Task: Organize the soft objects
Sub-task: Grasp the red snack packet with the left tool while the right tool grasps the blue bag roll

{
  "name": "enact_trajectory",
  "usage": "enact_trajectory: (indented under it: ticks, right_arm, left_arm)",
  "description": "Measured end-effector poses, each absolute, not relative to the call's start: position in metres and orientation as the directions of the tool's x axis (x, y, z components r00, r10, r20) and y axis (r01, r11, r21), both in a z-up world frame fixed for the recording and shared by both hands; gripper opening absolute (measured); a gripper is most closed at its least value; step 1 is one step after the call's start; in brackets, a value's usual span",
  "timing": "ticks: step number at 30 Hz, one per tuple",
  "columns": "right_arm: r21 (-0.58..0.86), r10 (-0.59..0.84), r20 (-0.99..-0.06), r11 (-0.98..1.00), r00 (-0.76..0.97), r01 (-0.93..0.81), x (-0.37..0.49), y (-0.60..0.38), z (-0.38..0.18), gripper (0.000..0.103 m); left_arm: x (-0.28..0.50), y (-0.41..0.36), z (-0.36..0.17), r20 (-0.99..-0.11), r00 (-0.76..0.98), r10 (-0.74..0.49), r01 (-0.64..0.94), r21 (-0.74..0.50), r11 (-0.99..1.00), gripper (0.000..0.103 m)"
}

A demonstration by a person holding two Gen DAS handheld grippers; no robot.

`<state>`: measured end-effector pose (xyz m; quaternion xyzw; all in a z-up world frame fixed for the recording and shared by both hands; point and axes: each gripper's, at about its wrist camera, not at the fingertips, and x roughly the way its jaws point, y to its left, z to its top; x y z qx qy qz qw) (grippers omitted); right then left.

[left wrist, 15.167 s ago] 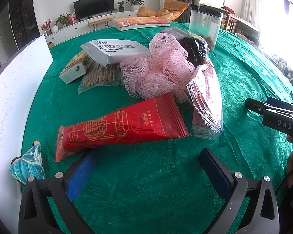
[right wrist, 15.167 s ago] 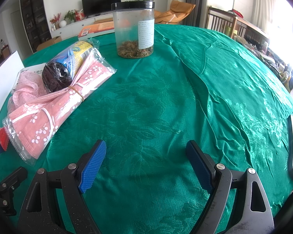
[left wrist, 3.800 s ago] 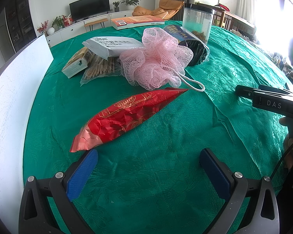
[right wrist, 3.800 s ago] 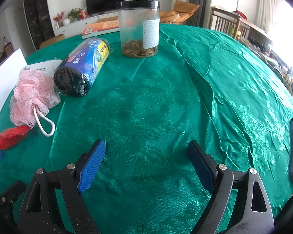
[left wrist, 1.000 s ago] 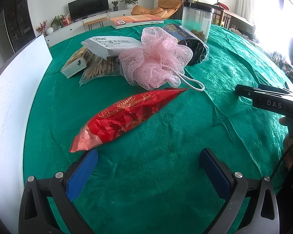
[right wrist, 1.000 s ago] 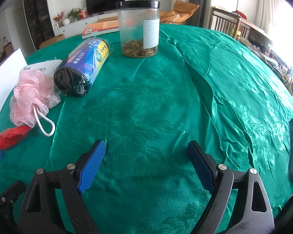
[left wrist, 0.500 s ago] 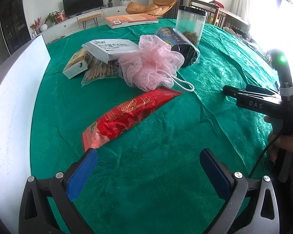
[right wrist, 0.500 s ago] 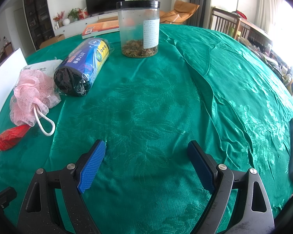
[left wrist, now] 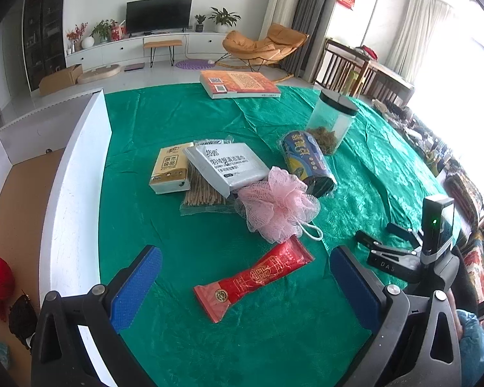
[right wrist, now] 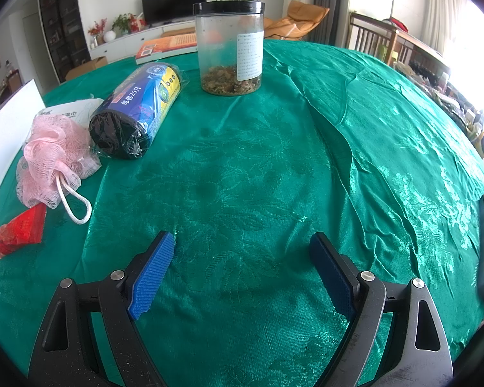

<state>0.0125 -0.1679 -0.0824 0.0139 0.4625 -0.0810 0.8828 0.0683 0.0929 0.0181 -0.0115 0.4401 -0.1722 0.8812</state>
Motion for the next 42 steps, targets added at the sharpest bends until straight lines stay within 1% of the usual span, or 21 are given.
enact_trajectory:
  ticks: [3,6,8,10,17,19,20,21,22,23,24,26,28,31,34,35,37,39,40,41,42]
  right_arm:
    - [-0.05,-0.13,-0.819,0.986,0.559,0.156,0.012,-0.168,-0.082,0.088]
    - [-0.05,-0.13,-0.819,0.986,0.559,0.156,0.012,-0.168,-0.082,0.088]
    - [-0.05,-0.13,-0.819,0.987,0.559,0.156,0.012,-0.168,-0.082,0.088]
    - [-0.05,-0.13,-0.819,0.987,0.559,0.156,0.012,-0.168,-0.082,0.088]
    - [-0.051,-0.13,-0.819,0.986,0.559,0.156,0.012,-0.168,-0.082,0.088]
    - [-0.051,-0.13,-0.819,0.986,0.559,0.156,0.012,-0.168,-0.082,0.088]
    - [-0.051,-0.13,-0.819,0.986,0.559,0.156,0.012,-0.168,-0.082,0.088]
    - [-0.051,-0.13,-0.819,0.986,0.559,0.156,0.012,-0.168,-0.082,0.088]
    - [-0.051,-0.13,-0.819,0.986,0.559,0.156,0.012,-0.168,-0.082,0.088]
    - [-0.051,-0.13,-0.819,0.986,0.559,0.156,0.012,-0.168,-0.082,0.088]
    - [-0.05,-0.13,-0.819,0.986,0.559,0.156,0.012,-0.168,-0.082,0.088]
    - [-0.051,-0.13,-0.819,0.987,0.559,0.156,0.012,-0.168,-0.082,0.088]
    - [-0.047,-0.126,-0.82,0.987,0.559,0.153,0.013,-0.168,-0.082,0.088]
    - [-0.009,-0.085,-0.831,0.99,0.55,0.14,0.013,-0.171,-0.079,0.088]
    - [0.209,0.065,-0.794,0.963,0.604,0.171,0.016,-0.187,-0.066,0.088]
    - [0.256,0.09,-0.779,0.949,0.621,0.184,0.022,-0.189,-0.059,0.088]
    - [0.305,0.133,-0.757,0.938,0.64,0.165,0.045,-0.186,-0.046,0.088]
    - [0.31,0.155,-0.76,0.94,0.631,0.143,0.077,-0.176,-0.037,0.088]
    - [0.312,0.17,-0.765,0.942,0.621,0.127,0.094,-0.17,-0.034,0.088]
    - [0.321,0.195,-0.778,0.941,0.597,0.111,0.112,-0.163,-0.036,0.088]
    - [0.337,0.225,-0.797,0.936,0.561,0.104,0.129,-0.157,-0.041,0.088]
  left_arm:
    - [0.064,0.07,0.0,-0.802,0.525,-0.285,0.364,-0.091,0.927,0.103]
    - [0.058,0.04,-0.021,-0.814,0.54,-0.214,0.433,0.05,0.9,0.103]
    - [0.063,0.028,-0.035,-0.816,0.553,-0.166,0.445,0.12,0.888,0.103]
    - [0.072,0.022,-0.047,-0.829,0.543,-0.133,0.437,0.144,0.888,0.103]
    - [0.085,0.013,-0.068,-0.848,0.517,-0.113,0.47,0.171,0.866,0.103]
    - [0.084,0.013,-0.072,-0.857,0.502,-0.116,0.476,0.162,0.864,0.092]
    - [0.083,0.014,-0.073,-0.864,0.489,-0.121,0.476,0.148,0.867,0.073]
    - [0.082,0.016,-0.076,-0.874,0.469,-0.125,0.473,0.129,0.872,0.06]
    - [0.081,0.02,-0.075,-0.874,0.464,-0.142,0.464,0.104,0.88,0.051]
    - [0.078,0.024,-0.073,-0.87,0.471,-0.148,0.446,0.09,0.891,0.039]
    - [0.075,0.029,-0.072,-0.871,0.468,-0.151,0.426,0.072,0.902,0.031]
    - [0.067,0.044,-0.067,-0.868,0.461,-0.186,0.376,0.001,0.927,0.028]
    - [0.056,0.061,-0.062,-0.862,0.462,-0.208,0.316,-0.059,0.947,0.028]
    - [0.046,0.082,-0.059,-0.854,0.485,-0.192,0.241,-0.08,0.967,0.025]
    - [0.041,0.094,-0.057,-0.839,0.514,-0.177,0.21,-0.077,0.975,0.022]
    - [0.041,0.095,-0.057,-0.835,0.524,-0.167,0.205,-0.067,0.977,0.022]
    - [0.044,0.095,-0.061,-0.838,0.524,-0.154,0.199,-0.055,0.978,0.022]
    - [0.047,0.096,-0.065,-0.839,0.524,-0.145,0.189,-0.052,0.981,0.024]
    - [0.049,0.097,-0.069,-0.846,0.515,-0.138,0.181,-0.049,0.982,0.026]
    - [0.051,0.098,-0.073,-0.854,0.505,-0.126,0.169,-0.045,0.984,0.039]
    - [0.053,0.099,-0.077,-0.858,0.5,-0.115,0.156,-0.042,0.987,0.062]
